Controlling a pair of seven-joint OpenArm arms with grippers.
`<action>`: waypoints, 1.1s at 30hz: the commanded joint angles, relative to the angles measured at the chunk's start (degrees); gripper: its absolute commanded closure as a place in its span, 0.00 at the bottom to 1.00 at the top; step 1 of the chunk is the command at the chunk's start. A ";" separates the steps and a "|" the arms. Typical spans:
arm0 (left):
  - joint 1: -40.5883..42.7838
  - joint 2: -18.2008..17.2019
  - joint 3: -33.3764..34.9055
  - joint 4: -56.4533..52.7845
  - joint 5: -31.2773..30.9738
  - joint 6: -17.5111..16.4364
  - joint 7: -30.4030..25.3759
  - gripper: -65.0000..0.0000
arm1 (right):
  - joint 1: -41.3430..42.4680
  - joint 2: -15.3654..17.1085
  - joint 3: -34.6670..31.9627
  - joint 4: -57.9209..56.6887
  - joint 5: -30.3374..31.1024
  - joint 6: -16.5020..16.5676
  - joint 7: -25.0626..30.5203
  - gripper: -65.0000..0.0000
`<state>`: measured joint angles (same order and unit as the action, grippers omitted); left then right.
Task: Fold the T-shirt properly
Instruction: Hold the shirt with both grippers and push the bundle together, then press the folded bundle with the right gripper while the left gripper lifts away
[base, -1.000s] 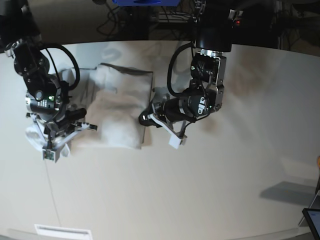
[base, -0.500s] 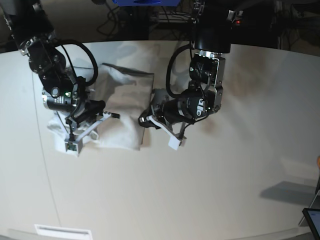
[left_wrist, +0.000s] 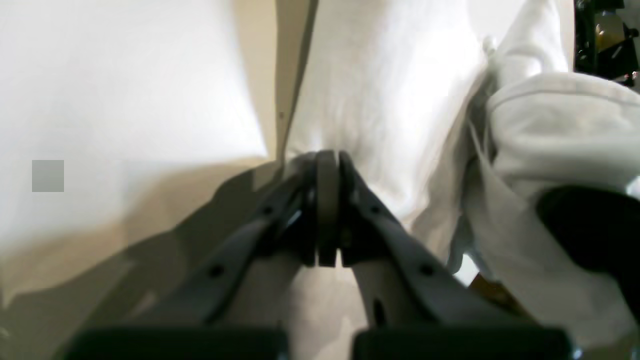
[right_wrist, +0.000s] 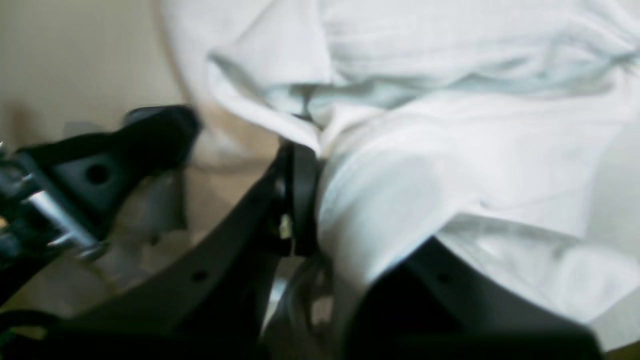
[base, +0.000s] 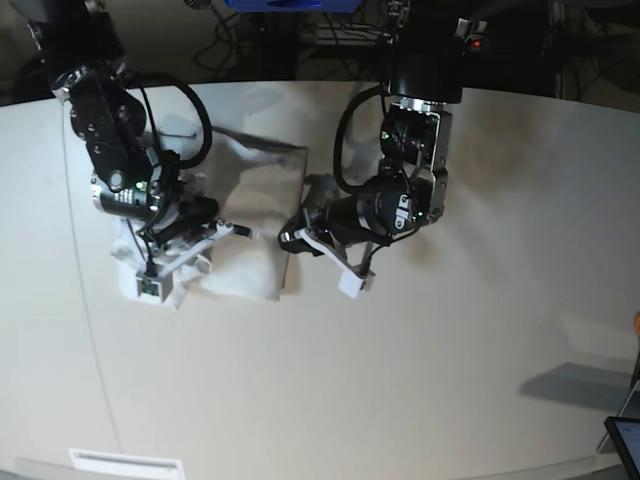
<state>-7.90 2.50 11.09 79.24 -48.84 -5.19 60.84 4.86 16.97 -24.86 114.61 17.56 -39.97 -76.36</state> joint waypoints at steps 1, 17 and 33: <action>-1.11 0.09 -0.24 1.59 -0.79 -0.39 -0.49 1.00 | 0.63 0.04 0.29 0.87 -0.02 -0.03 1.59 0.81; -1.81 -0.88 -0.59 0.89 -0.35 -0.39 -0.75 1.00 | 2.13 -0.93 0.55 0.95 18.88 -0.03 7.92 0.65; -1.11 -7.03 -9.64 4.05 -0.79 -0.39 -0.40 1.00 | 8.10 -1.46 7.15 0.95 31.54 -0.03 5.90 0.65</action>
<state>-7.70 -4.49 1.28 81.84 -48.16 -4.80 60.82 11.60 15.18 -18.13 114.58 48.56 -39.97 -71.07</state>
